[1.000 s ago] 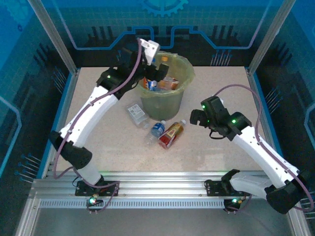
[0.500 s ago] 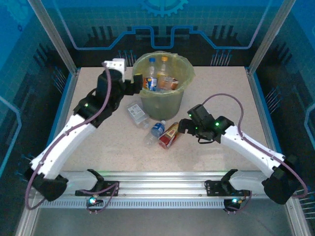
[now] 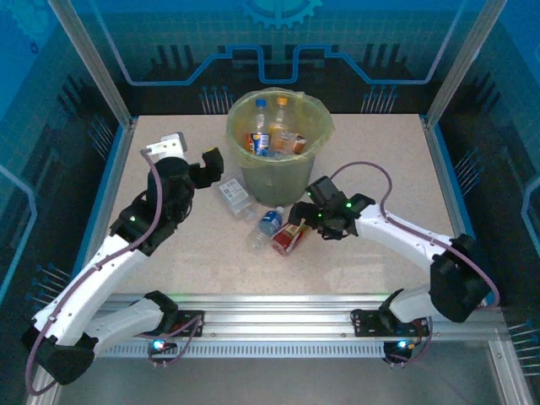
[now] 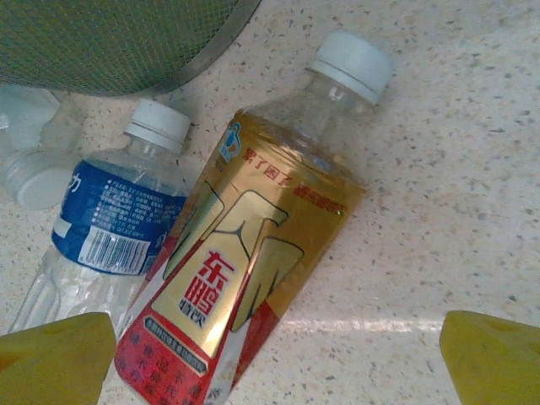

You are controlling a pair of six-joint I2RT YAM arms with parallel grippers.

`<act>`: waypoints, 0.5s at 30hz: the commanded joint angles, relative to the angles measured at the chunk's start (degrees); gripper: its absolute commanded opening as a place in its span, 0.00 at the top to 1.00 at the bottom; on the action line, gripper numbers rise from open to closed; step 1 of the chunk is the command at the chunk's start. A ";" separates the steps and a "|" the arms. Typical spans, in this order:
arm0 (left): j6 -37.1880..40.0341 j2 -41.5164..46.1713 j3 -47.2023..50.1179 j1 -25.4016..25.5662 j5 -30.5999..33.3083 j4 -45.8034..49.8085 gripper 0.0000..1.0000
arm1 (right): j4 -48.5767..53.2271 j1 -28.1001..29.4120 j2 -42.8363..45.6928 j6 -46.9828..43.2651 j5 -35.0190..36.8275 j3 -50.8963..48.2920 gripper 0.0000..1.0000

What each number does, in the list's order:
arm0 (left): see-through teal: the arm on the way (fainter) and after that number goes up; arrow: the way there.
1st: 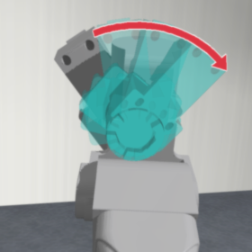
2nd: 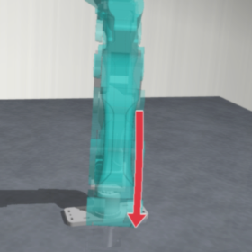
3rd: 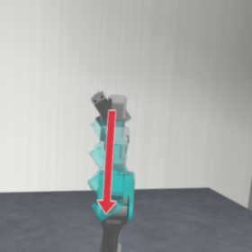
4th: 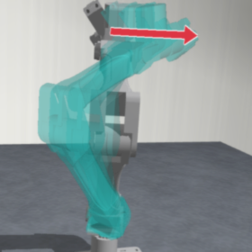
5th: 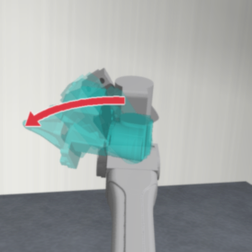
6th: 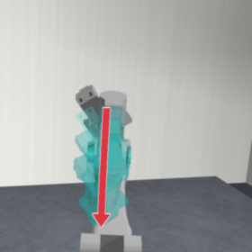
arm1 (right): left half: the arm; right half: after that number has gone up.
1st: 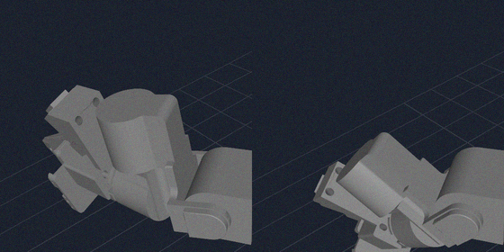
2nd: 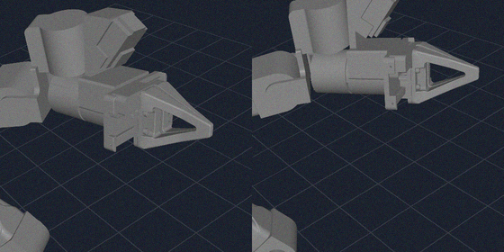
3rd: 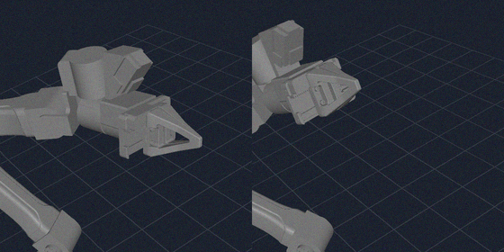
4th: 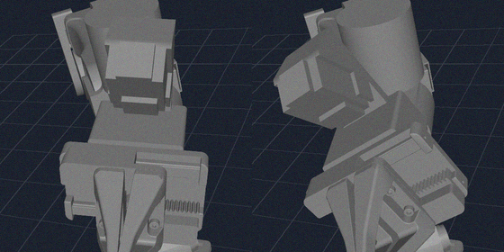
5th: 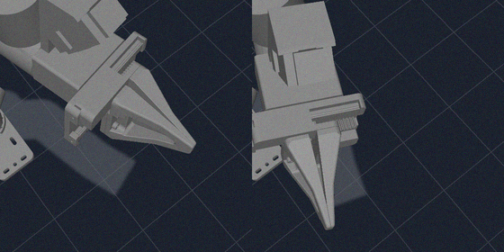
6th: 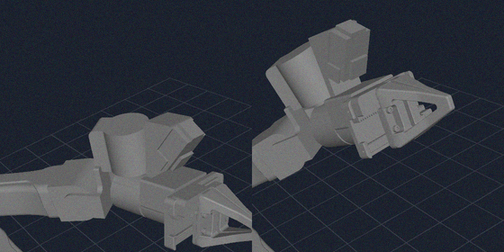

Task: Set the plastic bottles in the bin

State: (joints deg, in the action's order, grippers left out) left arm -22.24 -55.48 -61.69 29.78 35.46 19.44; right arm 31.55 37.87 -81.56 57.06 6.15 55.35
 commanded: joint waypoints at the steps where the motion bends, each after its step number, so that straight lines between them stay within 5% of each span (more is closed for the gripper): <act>1: -1.43 0.90 0.93 -0.49 2.09 -3.47 0.01 | -1.55 0.54 -2.84 0.87 -1.67 2.67 0.00; 15: -1.69 -0.34 1.76 -1.66 1.68 -3.98 0.01 | -1.82 0.45 -10.90 0.53 -1.93 5.38 0.00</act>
State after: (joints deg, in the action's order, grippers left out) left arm -22.63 -55.59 -60.58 28.69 36.23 17.23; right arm 29.50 37.87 -91.05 57.04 4.23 59.27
